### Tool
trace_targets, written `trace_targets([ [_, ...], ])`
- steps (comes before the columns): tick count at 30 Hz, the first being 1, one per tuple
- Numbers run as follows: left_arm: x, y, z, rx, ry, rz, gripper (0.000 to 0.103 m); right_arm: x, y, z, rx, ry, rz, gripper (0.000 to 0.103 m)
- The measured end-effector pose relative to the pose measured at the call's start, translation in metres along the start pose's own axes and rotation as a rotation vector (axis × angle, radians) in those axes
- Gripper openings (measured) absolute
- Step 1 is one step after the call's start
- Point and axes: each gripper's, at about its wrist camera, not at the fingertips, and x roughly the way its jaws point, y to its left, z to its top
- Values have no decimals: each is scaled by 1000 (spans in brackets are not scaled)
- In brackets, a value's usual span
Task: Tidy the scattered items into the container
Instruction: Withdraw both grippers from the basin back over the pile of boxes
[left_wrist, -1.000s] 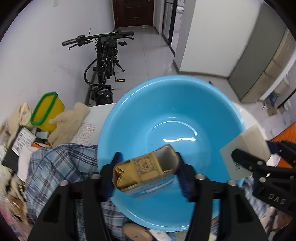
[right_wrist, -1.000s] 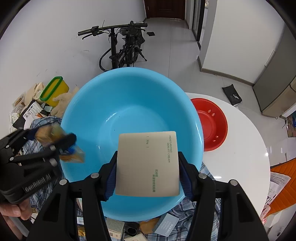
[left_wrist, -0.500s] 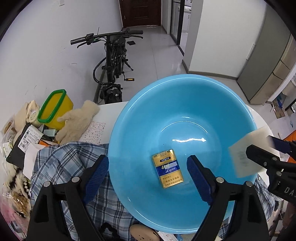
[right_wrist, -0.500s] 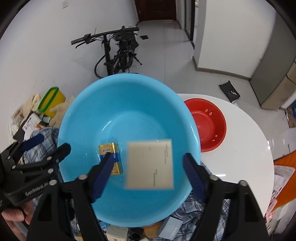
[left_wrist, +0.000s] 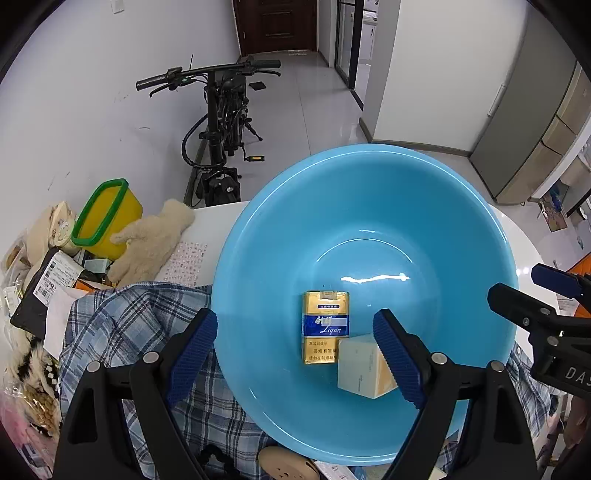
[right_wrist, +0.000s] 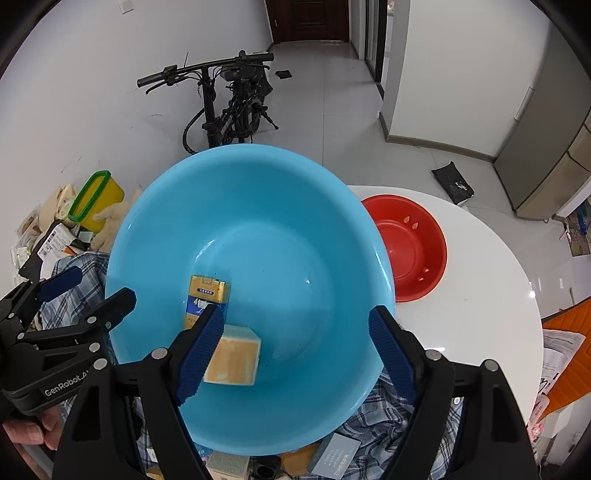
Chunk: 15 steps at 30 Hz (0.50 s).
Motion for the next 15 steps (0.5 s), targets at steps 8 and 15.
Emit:
trace_targets([
  [8,-18,-10,-4,60,-190,47,88,-17,-2,-3,-14,-188,30,80],
  [15,-54,-28,-21,186,-538,112,92,-55,9,-14,-67,-544,-20,103],
])
